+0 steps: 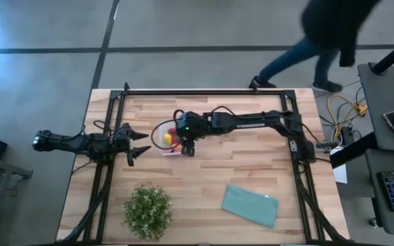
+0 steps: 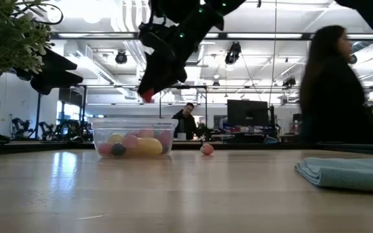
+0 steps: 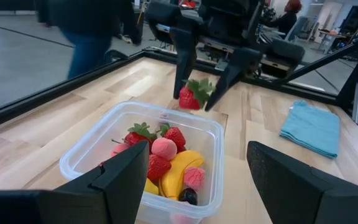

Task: Pick and placing Produce into tupperware
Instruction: Put the red strawberry into the transparent bin, then put the pink peach into the transparent bin

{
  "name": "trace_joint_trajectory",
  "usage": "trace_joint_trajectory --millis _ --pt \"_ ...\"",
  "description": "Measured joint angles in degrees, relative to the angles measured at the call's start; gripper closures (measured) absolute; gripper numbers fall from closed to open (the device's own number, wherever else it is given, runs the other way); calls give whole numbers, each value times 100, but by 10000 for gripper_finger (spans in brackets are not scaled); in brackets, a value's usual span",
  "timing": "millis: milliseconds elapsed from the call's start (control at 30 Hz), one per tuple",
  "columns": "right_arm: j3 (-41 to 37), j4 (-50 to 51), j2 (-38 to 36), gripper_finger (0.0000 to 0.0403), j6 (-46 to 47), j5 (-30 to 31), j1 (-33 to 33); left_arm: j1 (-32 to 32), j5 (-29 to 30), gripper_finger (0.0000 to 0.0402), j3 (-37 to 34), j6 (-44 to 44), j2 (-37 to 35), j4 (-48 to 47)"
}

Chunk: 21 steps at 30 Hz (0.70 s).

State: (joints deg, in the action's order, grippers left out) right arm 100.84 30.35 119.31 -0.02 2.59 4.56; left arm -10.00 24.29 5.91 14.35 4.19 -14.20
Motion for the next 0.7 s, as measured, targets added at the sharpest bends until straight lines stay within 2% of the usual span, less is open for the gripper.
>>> trace_joint_trajectory --millis 233,333,400,500,600,700 --pt "809 1044 358 178 -37 64 84 0 0 143 0 0 4 0" --pt "884 1588 274 161 -64 464 164 0 0 143 0 0 2 3" --pt "798 2006 180 152 10 677 275 0 1 143 0 0 2 -2" --pt "485 2441 38 142 91 660 516 0 0 143 0 0 4 -1" --pt "-24 2474 -193 139 109 588 743 0 2 143 0 0 4 -8" --pt "-510 2310 -360 139 57 256 913 0 0 143 0 0 1 -12"
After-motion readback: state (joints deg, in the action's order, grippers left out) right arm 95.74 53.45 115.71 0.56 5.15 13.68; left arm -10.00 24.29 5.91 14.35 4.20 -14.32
